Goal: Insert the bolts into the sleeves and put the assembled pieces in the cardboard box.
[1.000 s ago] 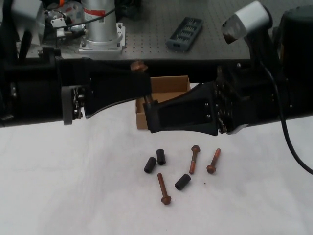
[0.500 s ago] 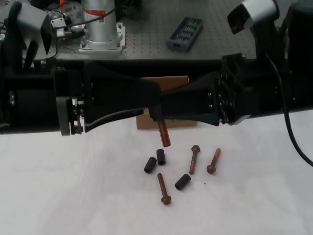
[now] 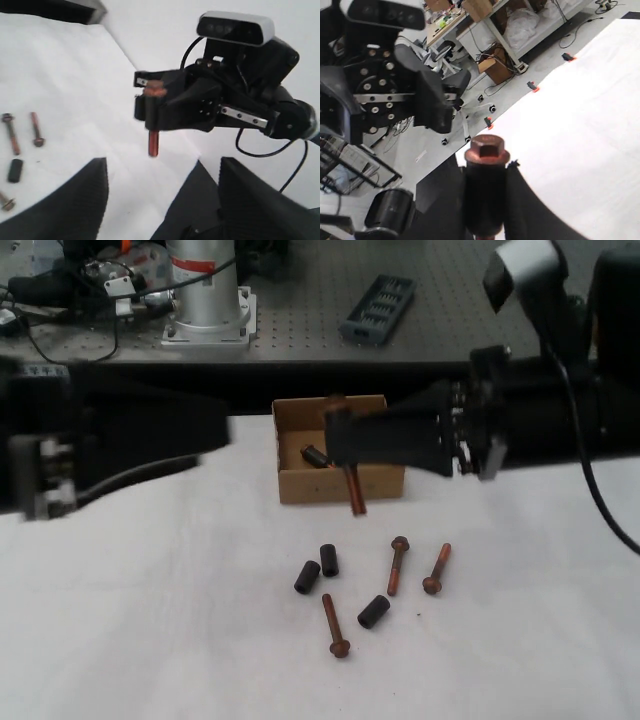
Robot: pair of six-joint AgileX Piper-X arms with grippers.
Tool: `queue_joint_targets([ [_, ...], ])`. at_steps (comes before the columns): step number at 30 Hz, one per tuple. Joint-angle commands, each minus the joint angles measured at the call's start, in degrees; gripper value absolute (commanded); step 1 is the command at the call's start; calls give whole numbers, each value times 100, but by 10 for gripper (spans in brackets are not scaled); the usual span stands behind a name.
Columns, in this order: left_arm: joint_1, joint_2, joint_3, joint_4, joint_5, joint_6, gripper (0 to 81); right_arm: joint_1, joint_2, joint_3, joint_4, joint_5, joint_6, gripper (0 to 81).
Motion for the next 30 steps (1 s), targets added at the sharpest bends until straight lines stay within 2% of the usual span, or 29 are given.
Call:
queue_joint_targets([
  [1, 542, -747, -19, 1699, -594, 784, 461, -127, 289, -261, -37, 110, -69, 29],
  [4, 816, -1252, -19, 2680, -1036, 1154, 461, -294, 927, -846, -37, 277, -69, 29],
  [8, 1033, -1849, -19, 3400, -1401, 1199, 461, -514, 2015, -1914, 0, 390, -21, 29],
  [16, 1051, -2547, -19, 3579, -2137, 1216, 461, -739, 4260, -4511, 1030, 794, 68, 29],
  [20, 1051, -2573, -19, 3592, -2279, 1215, 461, -759, 5162, -5502, 1347, 1195, 68, 29],
  [25, 1051, -2573, -19, 3592, -2279, 1215, 461, -759, 5759, -6158, 1595, 1915, 61, 29],
  [30, 1051, -2573, -19, 3592, -2279, 1215, 461, -759, 5866, -6235, 1795, 2456, 17, 29],
])
